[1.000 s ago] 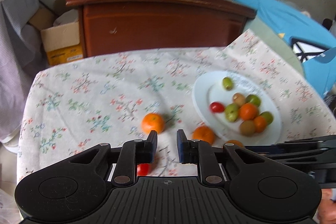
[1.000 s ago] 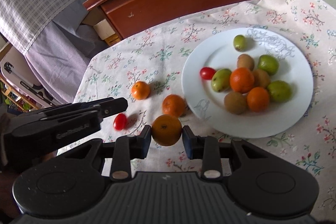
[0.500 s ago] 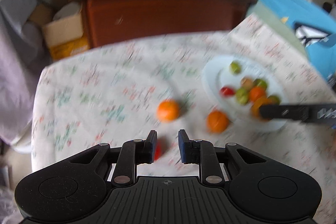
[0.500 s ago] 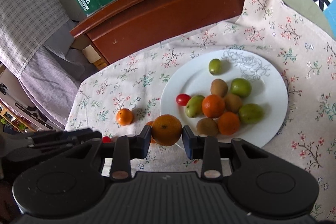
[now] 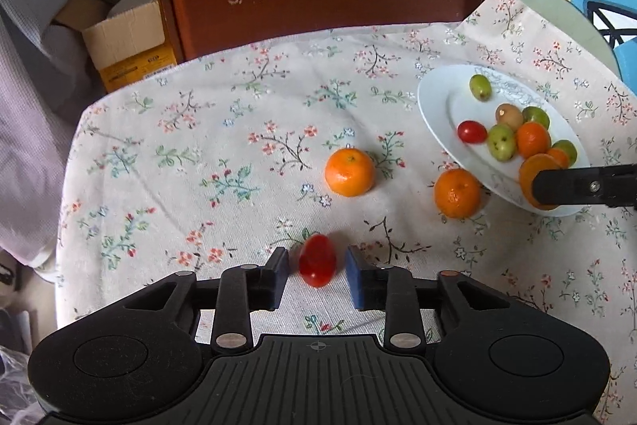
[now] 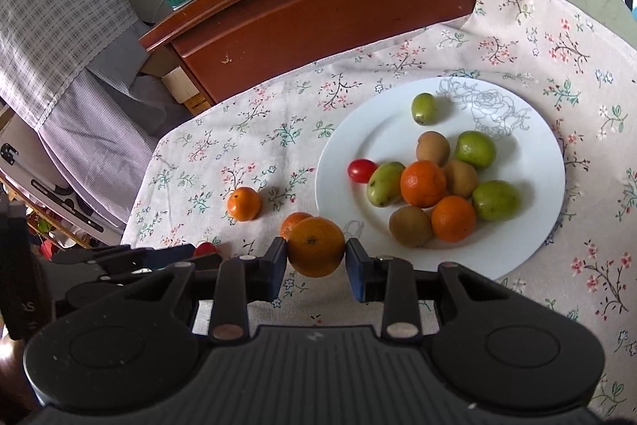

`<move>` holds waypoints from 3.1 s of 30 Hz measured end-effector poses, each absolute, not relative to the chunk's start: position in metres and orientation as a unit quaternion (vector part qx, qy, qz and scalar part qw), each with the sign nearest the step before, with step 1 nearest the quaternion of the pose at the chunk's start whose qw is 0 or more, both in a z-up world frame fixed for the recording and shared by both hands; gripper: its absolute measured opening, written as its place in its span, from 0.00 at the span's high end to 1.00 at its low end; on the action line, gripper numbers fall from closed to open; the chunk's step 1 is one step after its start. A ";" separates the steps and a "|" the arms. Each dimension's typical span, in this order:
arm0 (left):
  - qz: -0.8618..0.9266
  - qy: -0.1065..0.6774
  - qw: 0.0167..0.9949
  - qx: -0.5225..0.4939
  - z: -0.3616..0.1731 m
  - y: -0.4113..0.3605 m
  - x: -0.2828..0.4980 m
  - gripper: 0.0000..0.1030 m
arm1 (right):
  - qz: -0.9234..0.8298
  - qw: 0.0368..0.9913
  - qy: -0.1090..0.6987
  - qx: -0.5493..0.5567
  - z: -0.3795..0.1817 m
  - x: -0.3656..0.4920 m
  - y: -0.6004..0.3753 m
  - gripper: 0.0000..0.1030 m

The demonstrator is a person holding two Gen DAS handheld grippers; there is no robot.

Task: Organize fruits
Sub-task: 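Lift the tangerine and red tomato and move them toward the white plate, then lower the tangerine and red tomato onto the plate and open both grippers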

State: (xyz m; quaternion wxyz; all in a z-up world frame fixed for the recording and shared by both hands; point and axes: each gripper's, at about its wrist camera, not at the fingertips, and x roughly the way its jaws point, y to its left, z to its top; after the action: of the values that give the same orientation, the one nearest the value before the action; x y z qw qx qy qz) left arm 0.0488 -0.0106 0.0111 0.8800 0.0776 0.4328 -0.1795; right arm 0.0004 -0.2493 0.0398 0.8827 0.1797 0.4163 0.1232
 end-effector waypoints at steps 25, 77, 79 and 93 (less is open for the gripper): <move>-0.174 0.423 0.886 0.079 0.020 -0.013 0.044 0.71 | 0.122 0.882 0.417 0.181 0.038 0.002 -0.250 0.68; -0.283 0.379 0.881 -0.015 0.040 -0.129 0.100 0.83 | 0.006 0.891 0.374 0.257 0.034 0.060 -0.332 0.67; -0.283 0.381 0.880 -0.014 0.037 -0.131 0.100 0.83 | 0.000 0.891 0.373 0.258 0.031 0.062 -0.333 0.66; -0.250 0.355 0.900 0.032 0.060 -0.129 0.080 0.29 | 0.001 0.894 0.363 0.262 0.040 0.057 -0.332 0.62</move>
State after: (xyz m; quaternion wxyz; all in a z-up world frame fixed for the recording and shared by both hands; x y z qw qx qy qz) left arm 0.0803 -0.1289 0.0596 0.9004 0.0320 0.3546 -0.2499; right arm 0.0566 -0.3316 0.0401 0.8940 0.2619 0.3634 0.0012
